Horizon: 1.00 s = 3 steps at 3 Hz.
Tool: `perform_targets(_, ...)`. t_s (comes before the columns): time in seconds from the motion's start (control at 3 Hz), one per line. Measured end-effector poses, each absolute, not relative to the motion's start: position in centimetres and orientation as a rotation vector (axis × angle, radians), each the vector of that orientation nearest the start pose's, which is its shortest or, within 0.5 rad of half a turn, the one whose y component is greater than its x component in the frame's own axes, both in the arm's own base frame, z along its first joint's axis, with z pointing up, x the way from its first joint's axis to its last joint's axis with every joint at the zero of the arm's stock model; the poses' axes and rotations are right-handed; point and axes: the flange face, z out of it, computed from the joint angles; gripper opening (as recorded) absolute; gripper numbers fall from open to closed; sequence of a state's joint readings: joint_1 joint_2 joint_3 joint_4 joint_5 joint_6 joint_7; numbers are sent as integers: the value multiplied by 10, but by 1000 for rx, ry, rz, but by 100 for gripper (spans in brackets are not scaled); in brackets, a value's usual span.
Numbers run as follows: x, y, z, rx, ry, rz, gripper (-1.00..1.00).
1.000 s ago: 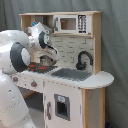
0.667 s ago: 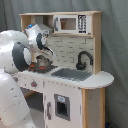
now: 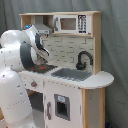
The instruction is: Play with the kitchen
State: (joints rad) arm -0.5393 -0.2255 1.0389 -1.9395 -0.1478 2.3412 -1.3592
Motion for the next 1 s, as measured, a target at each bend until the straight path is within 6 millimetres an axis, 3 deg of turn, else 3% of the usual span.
perform_targets(1.0, 486, 348, 583, 1437, 2164, 537, -100)
